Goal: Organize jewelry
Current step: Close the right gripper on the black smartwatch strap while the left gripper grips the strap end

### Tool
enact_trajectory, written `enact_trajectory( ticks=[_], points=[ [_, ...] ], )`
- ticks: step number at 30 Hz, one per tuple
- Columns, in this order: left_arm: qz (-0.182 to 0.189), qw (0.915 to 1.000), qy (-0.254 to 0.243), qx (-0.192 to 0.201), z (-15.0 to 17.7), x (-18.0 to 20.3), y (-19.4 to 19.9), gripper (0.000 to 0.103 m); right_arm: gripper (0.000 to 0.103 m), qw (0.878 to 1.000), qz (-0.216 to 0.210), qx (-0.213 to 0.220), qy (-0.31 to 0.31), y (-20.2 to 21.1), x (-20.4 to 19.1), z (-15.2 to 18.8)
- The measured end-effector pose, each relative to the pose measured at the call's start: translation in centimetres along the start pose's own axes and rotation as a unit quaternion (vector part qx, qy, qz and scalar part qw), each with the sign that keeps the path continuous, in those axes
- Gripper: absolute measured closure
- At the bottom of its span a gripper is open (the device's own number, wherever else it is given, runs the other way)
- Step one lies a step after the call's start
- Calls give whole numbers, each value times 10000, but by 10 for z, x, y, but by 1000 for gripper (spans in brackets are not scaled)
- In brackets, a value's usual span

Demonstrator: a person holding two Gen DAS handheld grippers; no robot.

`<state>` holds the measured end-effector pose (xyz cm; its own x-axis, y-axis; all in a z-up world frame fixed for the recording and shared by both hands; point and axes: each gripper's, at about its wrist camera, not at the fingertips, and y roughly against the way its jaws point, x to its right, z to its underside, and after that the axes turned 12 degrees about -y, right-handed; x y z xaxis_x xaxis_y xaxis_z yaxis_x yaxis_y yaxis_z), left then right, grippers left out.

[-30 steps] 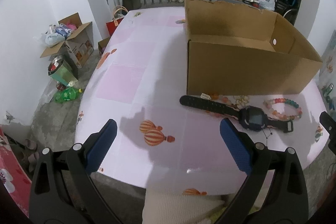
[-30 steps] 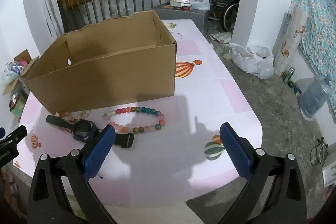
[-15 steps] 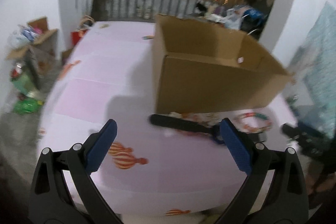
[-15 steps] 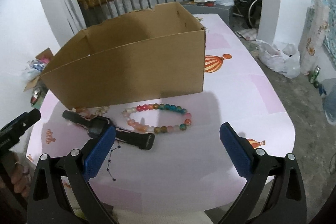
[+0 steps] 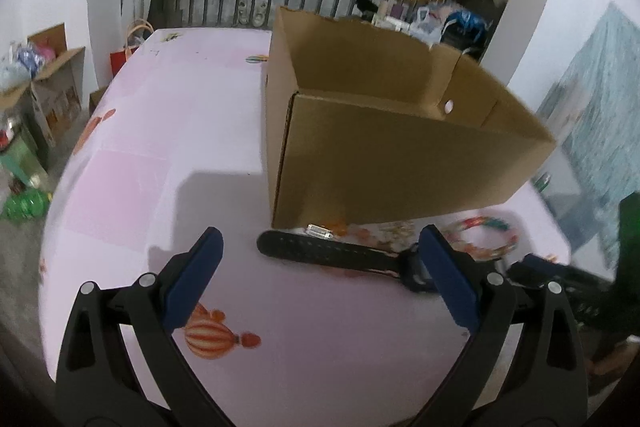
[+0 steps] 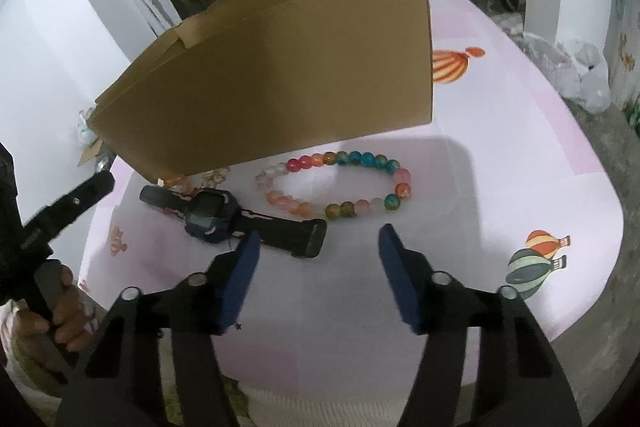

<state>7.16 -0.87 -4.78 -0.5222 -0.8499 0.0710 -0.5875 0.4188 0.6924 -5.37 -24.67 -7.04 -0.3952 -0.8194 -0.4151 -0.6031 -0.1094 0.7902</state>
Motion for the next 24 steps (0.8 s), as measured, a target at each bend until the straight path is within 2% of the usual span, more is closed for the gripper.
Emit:
enact_trajectory(
  ticks=[3,5,7,11,13,18,24],
  points=[
    [13,9998,-131,-146,-4,-1,-13,10,54,9999,-47,-96,-73,-7,2,-1],
    [51,9995,-187,-247,-7,-2,-20,23,57,9999,-56,-97,-84,-9,1,-2],
    [54,9989,-191,-417,-9,-6,-30,30,59,9999,-86,-105,-79,-10,0,-3],
    [116,9975,-69,-687,-7,-13,-43,38,60,9999,-73,-107,-59,-12,-2,-4],
    [184,9966,-18,-807,-5,-16,-49,40,61,9999,-71,-119,-82,-12,-3,-5],
    [179,9967,-61,-794,-2,-15,-51,40,64,9998,-96,-168,-88,-11,-2,-5],
    [43,9962,-360,-789,1,-4,-51,42,74,9998,-87,-180,75,-15,-11,-2]
  ],
)
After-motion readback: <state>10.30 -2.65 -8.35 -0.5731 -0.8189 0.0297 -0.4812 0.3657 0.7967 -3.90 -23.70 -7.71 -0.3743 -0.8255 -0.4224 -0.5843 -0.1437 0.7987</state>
